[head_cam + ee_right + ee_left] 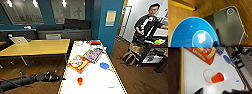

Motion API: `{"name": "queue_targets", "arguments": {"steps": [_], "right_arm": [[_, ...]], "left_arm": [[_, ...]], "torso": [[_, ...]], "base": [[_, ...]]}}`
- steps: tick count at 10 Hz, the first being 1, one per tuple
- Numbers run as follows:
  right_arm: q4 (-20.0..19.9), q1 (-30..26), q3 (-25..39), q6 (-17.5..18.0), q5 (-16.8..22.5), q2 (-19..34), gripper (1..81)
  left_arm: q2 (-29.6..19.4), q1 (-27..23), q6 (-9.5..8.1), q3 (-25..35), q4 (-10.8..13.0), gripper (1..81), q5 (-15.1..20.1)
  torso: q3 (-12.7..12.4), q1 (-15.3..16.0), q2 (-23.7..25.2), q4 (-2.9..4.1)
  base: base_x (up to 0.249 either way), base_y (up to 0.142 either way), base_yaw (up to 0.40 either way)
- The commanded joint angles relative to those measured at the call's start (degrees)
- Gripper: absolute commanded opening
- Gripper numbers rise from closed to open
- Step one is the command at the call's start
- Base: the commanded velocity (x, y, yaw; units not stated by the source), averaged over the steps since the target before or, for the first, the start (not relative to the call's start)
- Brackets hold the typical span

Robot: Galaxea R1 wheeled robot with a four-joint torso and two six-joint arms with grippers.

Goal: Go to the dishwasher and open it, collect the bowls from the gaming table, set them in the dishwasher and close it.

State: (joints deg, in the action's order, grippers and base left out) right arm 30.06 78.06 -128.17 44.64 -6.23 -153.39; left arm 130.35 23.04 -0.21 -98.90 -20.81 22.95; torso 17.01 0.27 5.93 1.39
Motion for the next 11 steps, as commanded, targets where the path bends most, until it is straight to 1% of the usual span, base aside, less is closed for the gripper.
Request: {"name": "queue_targets", "arguments": {"steps": [1, 2, 6, 7, 8, 9, 11], "right_arm": [[0.8, -3.0, 0.7, 0.1, 1.7, 0.7, 1.0], [0.9, -2.9, 0.6, 0.1, 1.6, 0.6, 1.0], [0.9, -3.0, 0.8, 0.0, 1.6, 0.5, 1.0], [0.9, -3.0, 0.7, 0.0, 1.6, 0.5, 1.0], [0.8, -3.0, 0.6, 0.0, 1.6, 0.3, 1.0], [0.8, -3.0, 0.6, 0.0, 1.6, 0.2, 1.0], [0.8, -3.1, 0.6, 0.0, 1.6, 0.1, 1.0]], "left_arm": [[2.5, -9.3, 0.12, -2.7, -0.3, 81.1, 3.4], [3.3, -9.7, 0.12, -3.5, -0.3, 81.1, 4.0], [5.4, -11.0, 0.12, -3.7, 0.1, 81.1, 4.3], [6.2, -11.3, -0.32, -4.5, -0.9, 81.1, 3.9], [6.8, -11.5, -3.29, -5.3, -3.5, 81.1, 3.9], [6.9, -11.5, -6.02, -5.9, -5.0, 81.1, 3.4], [7.7, -11.4, -10.51, -6.4, -5.4, 81.1, 3.3]], "torso": [[0.0, 0.0, 0.0, 0.0], [0.0, 0.0, 0.0, 0.0], [0.0, 0.0, 0.0, 0.0], [0.0, 0.0, 0.0, 0.0], [0.0, 0.0, 0.0, 0.0], [0.0, 0.0, 0.0, 0.0], [0.0, 0.0, 0.0, 0.0]], "base": [[0.0, 0.0, 0.0], [0.0, 0.0, 0.0], [0.0, 0.0, 0.0], [0.0, 0.0, 0.0], [0.0, 0.0, 0.0], [0.0, 0.0, 0.0], [0.0, 0.0, 0.0]]}}
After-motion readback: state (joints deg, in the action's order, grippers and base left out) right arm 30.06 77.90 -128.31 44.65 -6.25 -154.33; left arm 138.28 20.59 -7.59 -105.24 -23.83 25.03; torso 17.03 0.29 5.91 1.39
